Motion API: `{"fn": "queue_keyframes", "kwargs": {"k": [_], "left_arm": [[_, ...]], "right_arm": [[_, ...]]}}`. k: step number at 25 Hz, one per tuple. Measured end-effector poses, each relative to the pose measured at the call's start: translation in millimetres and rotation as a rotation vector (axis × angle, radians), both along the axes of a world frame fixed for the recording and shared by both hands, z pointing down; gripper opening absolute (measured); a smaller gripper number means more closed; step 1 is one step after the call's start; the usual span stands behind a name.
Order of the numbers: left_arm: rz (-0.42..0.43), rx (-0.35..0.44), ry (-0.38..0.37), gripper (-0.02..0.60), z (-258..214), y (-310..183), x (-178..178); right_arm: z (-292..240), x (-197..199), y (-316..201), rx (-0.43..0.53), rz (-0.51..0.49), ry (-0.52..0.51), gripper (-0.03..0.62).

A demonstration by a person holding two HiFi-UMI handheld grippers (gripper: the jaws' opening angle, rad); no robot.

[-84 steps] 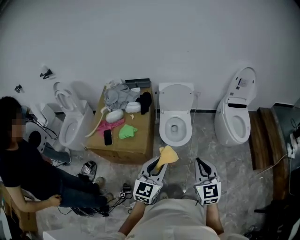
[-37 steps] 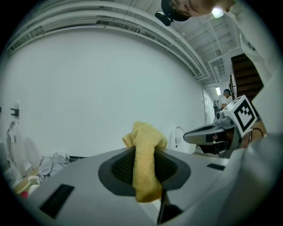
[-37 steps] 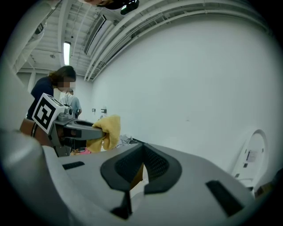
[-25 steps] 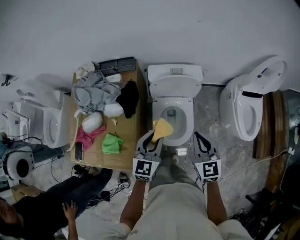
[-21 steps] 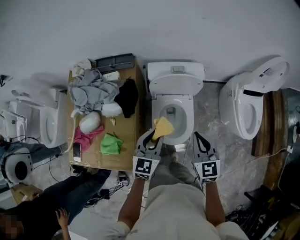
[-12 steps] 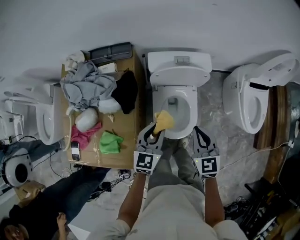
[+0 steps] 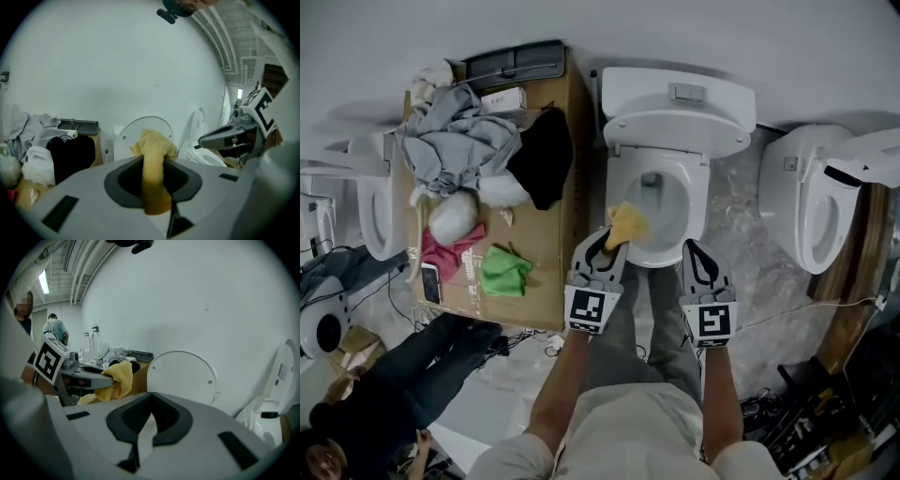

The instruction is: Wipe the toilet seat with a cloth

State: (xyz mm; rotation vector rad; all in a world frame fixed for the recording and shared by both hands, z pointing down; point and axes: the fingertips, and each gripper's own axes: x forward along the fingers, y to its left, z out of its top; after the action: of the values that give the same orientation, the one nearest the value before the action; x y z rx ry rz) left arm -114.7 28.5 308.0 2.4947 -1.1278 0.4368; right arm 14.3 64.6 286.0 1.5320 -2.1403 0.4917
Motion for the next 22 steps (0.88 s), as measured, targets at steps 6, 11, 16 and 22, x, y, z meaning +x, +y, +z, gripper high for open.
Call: {"fn": "queue_keyframes", "kwargs": {"k": [6, 11, 16, 22], "left_arm": [[-0.027, -0.019, -0.056, 0.103, 60, -6, -2], [-0.047, -0.030, -0.088, 0.103, 103, -13, -3], [-0.063, -0.026, -0.119, 0.103, 138, -24, -6], [-0.073, -0.031, -0.155, 0.103, 181, -35, -7]], "right_arm": [[50, -3, -8, -0.040, -0.054, -0.024, 0.008], [95, -6, -7, -0.072, -0.114, -0.023, 0.008], [121, -11, -11, -0.091, -0.141, -0.049, 0.008], [160, -16, -11, -0.102, -0.195, -0.053, 0.008]]}}
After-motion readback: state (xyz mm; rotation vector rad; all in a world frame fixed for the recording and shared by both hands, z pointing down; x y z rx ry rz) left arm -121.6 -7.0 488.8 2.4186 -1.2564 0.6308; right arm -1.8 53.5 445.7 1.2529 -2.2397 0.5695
